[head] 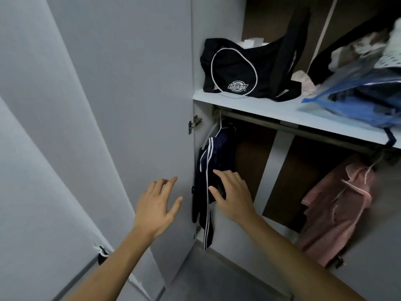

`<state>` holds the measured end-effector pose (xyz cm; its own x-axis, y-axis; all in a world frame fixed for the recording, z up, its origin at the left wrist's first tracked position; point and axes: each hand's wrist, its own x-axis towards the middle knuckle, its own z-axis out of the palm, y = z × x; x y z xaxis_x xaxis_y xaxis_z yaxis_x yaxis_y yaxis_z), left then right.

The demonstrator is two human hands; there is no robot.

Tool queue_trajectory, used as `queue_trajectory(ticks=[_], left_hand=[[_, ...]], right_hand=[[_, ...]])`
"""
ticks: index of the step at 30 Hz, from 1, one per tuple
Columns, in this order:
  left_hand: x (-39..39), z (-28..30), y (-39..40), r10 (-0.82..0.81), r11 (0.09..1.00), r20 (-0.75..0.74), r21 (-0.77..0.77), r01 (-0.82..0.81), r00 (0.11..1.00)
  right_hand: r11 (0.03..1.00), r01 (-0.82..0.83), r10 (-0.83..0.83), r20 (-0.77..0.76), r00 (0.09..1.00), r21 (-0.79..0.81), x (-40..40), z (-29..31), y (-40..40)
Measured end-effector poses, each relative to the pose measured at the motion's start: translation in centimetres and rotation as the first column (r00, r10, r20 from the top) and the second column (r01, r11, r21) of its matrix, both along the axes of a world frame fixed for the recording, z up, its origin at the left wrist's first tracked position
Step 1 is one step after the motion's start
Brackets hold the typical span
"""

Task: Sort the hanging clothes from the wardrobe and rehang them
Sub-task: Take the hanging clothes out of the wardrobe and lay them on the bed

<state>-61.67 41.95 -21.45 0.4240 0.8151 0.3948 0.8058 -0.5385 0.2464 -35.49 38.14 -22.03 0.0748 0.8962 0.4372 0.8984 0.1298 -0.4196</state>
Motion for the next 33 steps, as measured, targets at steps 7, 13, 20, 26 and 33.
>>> queue_trajectory(ticks=[7, 13, 20, 26, 33], left_hand=[[6.2, -0.5, 4.2, -0.028, 0.999, 0.015, -0.027, 0.029, 0.999], [10.4, -1.0, 10.3, -0.06, 0.997, 0.055, -0.038, 0.062, 0.997], [15.1, -1.4, 18.1, -0.117, 0.993, 0.054, -0.028, 0.118, 0.992], [18.6, -1.1, 22.9, -0.128, 0.99, 0.055, -0.045, 0.131, 0.99], [22.1, -2.9, 27.7, -0.102, 0.988, -0.1, -0.125, 0.089, 0.99]], right_hand=[[0.999, 0.027, -0.028, -0.007, 1.0, -0.033, 5.9, -1.1, 3.6], [0.996, 0.049, -0.051, -0.026, 0.998, -0.069, 9.8, -2.5, 8.0], [0.993, 0.076, -0.078, -0.014, 0.997, -0.09, 14.2, -3.6, 14.8], [0.989, 0.082, -0.086, -0.03, 0.996, -0.119, 16.0, -3.8, 19.7], [0.974, 0.048, -0.059, -0.039, 0.998, -0.223, 18.4, -4.7, 26.6]])
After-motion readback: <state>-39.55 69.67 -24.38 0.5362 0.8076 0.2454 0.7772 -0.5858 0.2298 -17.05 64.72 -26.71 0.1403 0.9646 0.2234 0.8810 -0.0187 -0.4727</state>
